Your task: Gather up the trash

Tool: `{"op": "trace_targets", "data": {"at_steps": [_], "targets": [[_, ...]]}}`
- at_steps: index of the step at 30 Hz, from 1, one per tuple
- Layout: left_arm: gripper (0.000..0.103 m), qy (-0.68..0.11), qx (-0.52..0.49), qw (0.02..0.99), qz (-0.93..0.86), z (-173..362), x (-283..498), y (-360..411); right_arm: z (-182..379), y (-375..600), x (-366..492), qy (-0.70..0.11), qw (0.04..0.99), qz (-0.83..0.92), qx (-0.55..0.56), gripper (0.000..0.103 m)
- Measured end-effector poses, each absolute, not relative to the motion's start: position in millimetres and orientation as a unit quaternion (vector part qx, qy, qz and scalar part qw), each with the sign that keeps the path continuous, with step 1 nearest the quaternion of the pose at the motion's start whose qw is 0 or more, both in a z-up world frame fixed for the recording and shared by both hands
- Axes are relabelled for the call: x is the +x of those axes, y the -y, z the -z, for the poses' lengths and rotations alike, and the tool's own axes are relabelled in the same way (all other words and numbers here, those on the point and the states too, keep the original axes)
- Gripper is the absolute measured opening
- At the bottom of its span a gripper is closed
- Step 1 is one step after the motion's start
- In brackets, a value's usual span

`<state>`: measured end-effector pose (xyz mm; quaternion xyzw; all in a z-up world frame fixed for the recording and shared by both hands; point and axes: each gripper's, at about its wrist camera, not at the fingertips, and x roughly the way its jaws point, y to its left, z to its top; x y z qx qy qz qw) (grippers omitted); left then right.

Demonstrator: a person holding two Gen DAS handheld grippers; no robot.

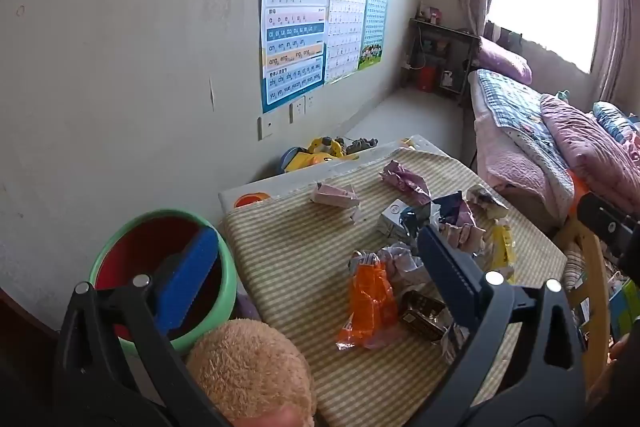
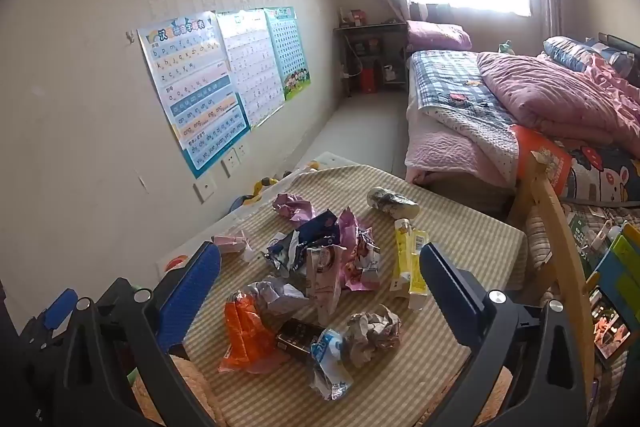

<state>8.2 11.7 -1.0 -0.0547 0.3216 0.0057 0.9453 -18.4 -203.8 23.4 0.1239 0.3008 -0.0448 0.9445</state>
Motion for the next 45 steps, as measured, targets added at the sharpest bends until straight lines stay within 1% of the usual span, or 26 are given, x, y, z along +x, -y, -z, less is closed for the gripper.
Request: {"op": "trace_targets", "data": {"at_steps": [2,5,8,12,15,18,22,25,28,32,37,39,45], "targets": [[0.098,-0.31,-0.046,0.95,-0.012,1.6,4.6,-10.5,-24.6,203.5,-17.4,-0.3,0.945,0.046,0.123,0.096],[0.098,-0.317,-0.039,0.947,-0.027,1.3,7.5,-4.0,-27.7,202.1,-15.7,-0.3,0.946,0.05,0.115,0.096],[0.098,-0.299,-0.021,0.953,-0.05,-0.3,0.9,4.5,-25.7,200.2,-21.1,-0.295,0.948,0.054,0.109,0.096],[0.098,-0.283,-0.021,0.959,-0.003,-3.0,-4.9,4.6,-25.7,198.3,-20.7,-0.297,0.948,0.051,0.107,0.096],[0.098,-0.277,0.004,0.96,-0.027,-5.4,-5.6,8.1,-26.9,198.6,-22.2,-0.294,0.948,0.052,0.109,0.096],[0.098,-0.284,0.003,0.959,-0.024,-5.2,-5.7,8.0,-27.5,199.1,-24.1,-0.295,0.948,0.05,0.11,0.096],[0.098,-0.269,0.024,0.962,-0.047,-5.5,-9.8,11.7,-26.3,200.5,-25.0,-0.293,0.948,0.05,0.114,0.096],[0.098,-0.28,0.028,0.959,-0.04,-3.4,-8.6,15.0,-27.4,200.0,-25.1,-0.293,0.948,0.048,0.115,0.096],[0.098,-0.302,0.01,0.952,-0.04,-2.4,-3.3,13.4,-28.2,199.2,-24.9,-0.293,0.948,0.048,0.111,0.096],[0.098,-0.292,0.013,0.952,-0.092,-0.8,-5.4,13.2,-28.7,199.0,-24.4,-0.292,0.949,0.046,0.111,0.096],[0.098,-0.303,-0.022,0.953,-0.007,-1.2,-4.7,6.8,-28.5,197.9,-25.4,-0.291,0.95,0.047,0.106,0.096],[0.098,-0.296,-0.005,0.954,-0.038,-1.7,-5.6,9.2,-28.2,197.4,-25.4,-0.292,0.949,0.046,0.107,0.096],[0.098,-0.289,0.023,0.956,-0.036,-3.3,-7.7,15.0,-28.1,195.3,-24.2,-0.295,0.948,0.045,0.107,0.096]]}}
